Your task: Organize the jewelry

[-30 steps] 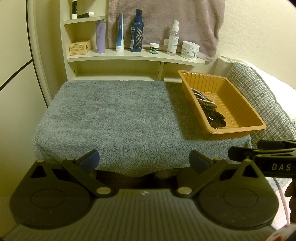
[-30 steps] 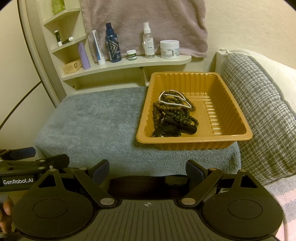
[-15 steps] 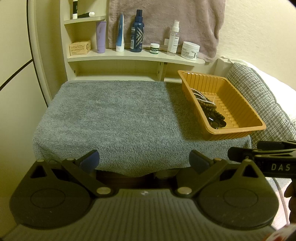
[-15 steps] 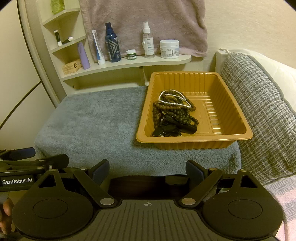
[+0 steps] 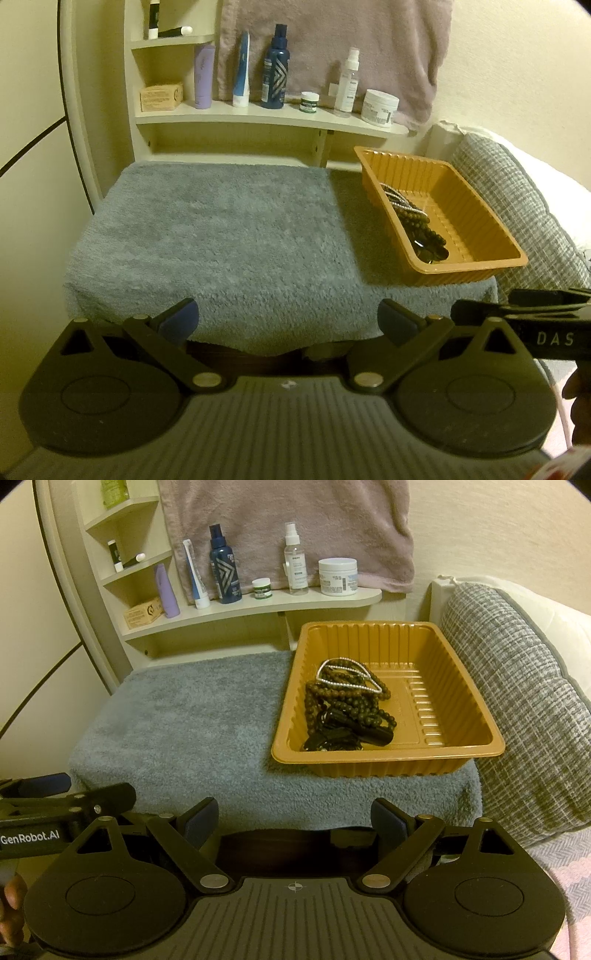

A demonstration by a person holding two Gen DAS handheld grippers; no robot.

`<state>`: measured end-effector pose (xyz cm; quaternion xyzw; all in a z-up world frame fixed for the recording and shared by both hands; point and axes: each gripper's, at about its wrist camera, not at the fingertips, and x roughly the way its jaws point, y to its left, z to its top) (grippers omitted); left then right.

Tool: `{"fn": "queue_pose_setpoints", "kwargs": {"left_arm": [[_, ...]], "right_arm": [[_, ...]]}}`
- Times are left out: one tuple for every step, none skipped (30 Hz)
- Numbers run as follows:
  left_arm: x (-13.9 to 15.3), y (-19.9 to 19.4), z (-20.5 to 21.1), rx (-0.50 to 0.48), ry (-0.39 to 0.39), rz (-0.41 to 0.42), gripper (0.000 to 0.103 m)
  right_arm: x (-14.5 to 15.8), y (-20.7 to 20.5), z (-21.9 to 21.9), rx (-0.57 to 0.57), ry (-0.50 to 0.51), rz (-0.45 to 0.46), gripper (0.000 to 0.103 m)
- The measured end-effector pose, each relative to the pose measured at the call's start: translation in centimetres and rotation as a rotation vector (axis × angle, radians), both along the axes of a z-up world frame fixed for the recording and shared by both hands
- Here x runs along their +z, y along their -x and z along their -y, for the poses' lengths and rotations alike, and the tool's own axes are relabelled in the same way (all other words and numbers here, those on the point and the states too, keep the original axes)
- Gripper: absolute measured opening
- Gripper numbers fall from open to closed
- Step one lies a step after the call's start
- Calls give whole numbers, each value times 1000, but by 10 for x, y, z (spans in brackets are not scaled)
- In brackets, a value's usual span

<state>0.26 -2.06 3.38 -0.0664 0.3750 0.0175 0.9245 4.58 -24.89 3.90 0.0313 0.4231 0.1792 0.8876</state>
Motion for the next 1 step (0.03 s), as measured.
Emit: {"fn": "queue_pose_setpoints", "kwargs": {"left_arm": [[0, -1, 0, 0, 2, -3, 103]], "right_arm": [[0, 0, 0, 1, 0, 0, 89]]}}
